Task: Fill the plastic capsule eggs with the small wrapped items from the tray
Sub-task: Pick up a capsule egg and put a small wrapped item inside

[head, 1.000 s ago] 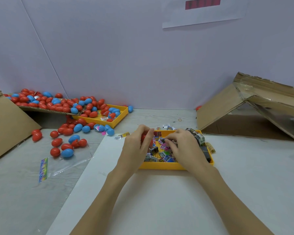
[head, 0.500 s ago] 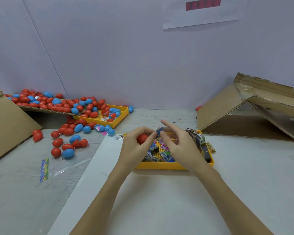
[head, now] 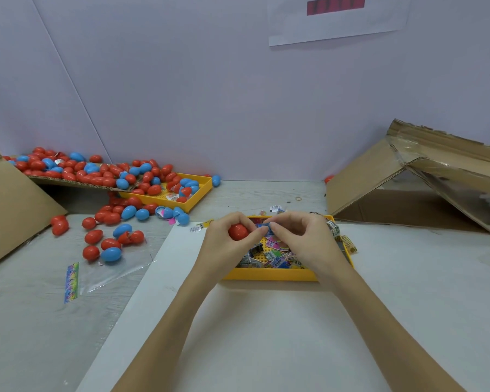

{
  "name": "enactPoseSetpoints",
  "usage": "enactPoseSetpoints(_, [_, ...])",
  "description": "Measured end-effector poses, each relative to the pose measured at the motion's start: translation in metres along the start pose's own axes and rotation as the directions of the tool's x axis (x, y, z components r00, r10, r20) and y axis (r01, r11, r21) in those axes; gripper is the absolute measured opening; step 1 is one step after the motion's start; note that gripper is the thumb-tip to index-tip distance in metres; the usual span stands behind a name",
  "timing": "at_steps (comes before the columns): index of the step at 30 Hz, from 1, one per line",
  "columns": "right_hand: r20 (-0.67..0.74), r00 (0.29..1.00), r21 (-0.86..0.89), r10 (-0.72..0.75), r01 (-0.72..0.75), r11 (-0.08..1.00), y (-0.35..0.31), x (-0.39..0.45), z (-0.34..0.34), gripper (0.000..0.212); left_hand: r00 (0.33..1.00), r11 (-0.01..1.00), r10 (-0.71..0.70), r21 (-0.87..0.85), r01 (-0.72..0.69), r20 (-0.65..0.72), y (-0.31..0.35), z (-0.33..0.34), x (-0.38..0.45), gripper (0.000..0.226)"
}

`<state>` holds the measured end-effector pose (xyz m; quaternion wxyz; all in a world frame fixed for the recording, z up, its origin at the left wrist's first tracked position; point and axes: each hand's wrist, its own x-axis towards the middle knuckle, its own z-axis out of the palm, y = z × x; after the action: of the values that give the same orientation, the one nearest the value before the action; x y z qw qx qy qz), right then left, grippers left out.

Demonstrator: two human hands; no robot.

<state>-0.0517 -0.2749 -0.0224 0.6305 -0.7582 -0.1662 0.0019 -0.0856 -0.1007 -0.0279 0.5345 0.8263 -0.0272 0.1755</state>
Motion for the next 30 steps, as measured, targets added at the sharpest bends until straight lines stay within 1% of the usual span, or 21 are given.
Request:
enactPoseSetpoints(2, [0.007,1.000,-0.042,-0.022,0.022,0.999,-0.0002,-0.0003,0.0007,0.019,1.000,1.000,-0.003,-0.026,0.003,0.019,0.0011,0.0005,-0.0006,0.012])
enactPoseSetpoints(3, [0.009,1.000,-0.029,-0.021,0.021,0.999,-0.0005,-0.0001,0.0010,0.021,1.000,0.999,-0.010,-0.046,0.011,0.018,0.0018,0.0004,-0.0008,0.010])
enactPoseSetpoints(4, [0.006,1.000,0.015,-0.007,0.007,1.000,-0.0011,0.0002,0.0013,0.023,1.000,0.998,-0.019,-0.063,0.019,0.014,0.0024,0.0002,-0.0005,0.008])
enactPoseSetpoints(6, [-0.008,0.998,0.166,0.057,-0.055,0.985,-0.0028,0.0018,0.0022,0.028,1.000,0.997,-0.028,-0.072,0.029,0.003,0.0036,-0.0006,0.0001,0.007])
enactPoseSetpoints(8, [-0.024,0.988,0.321,0.150,-0.135,0.938,-0.0054,0.0037,0.0018,0.031,0.999,0.996,-0.041,-0.077,0.040,-0.008,0.0042,-0.0015,0.0009,0.007])
enactPoseSetpoints(10, [-0.012,0.977,0.408,0.213,-0.189,0.893,-0.0071,0.0043,-0.0003,0.033,0.998,0.995,-0.057,-0.077,0.056,-0.013,0.0040,-0.0022,0.0012,0.005])
enactPoseSetpoints(12, [0.023,0.974,0.424,0.226,-0.214,0.880,-0.0076,0.0026,-0.0019,0.032,0.998,0.996,-0.067,-0.067,0.066,-0.017,0.0032,-0.0023,0.0016,0.005])
enactPoseSetpoints(15, [0.063,0.974,0.395,0.217,-0.224,0.891,-0.0064,0.0006,-0.0008,0.027,0.996,0.995,-0.080,-0.057,0.078,-0.031,0.0027,-0.0017,0.0019,0.007])
enactPoseSetpoints(19, [0.111,0.958,0.404,0.264,-0.286,0.869,-0.0057,0.0022,0.0041,0.026,0.996,0.994,-0.084,-0.067,0.081,-0.038,0.0031,-0.0016,0.0013,0.008])
enactPoseSetpoints(21, [0.127,0.961,0.404,0.246,-0.276,0.872,-0.0053,0.0028,0.0058,0.026,0.994,0.991,-0.102,-0.086,0.100,-0.028,0.0027,-0.0017,0.0015,0.011])
enactPoseSetpoints(23, [0.117,0.972,0.387,0.202,-0.232,0.892,-0.0056,0.0017,0.0059,0.030,0.988,0.978,-0.153,-0.148,0.150,-0.012,0.0034,-0.0021,0.0019,0.014])
enactPoseSetpoints(24, [0.110,0.982,0.366,0.153,-0.183,0.913,-0.0052,0.0010,0.0054,0.030,0.983,0.963,-0.185,-0.201,0.182,0.003,0.0045,-0.0026,0.0023,0.015])
enactPoseSetpoints(26, [0.099,0.995,0.288,0.002,-0.031,0.957,-0.0038,-0.0006,0.0038,0.037,0.973,0.918,-0.225,-0.325,0.228,0.046,0.0073,-0.0039,0.0027,0.021])
enactPoseSetpoints(28, [0.096,0.983,0.140,-0.159,0.145,0.979,-0.0043,-0.0019,0.0030,0.052,0.969,0.886,-0.233,-0.394,0.246,0.082,0.0089,-0.0050,0.0031,0.028])
enactPoseSetpoints(29, [0.097,0.963,0.026,-0.250,0.249,0.968,-0.0046,-0.0019,0.0033,0.057,0.968,0.882,-0.233,-0.400,0.250,0.092,0.0092,-0.0052,0.0030,0.031])
enactPoseSetpoints(30, [0.109,0.933,-0.097,-0.344,0.354,0.930,-0.0051,-0.0021,0.0043,0.057,0.967,0.882,-0.234,-0.398,0.254,0.098,0.0096,-0.0053,0.0028,0.032])
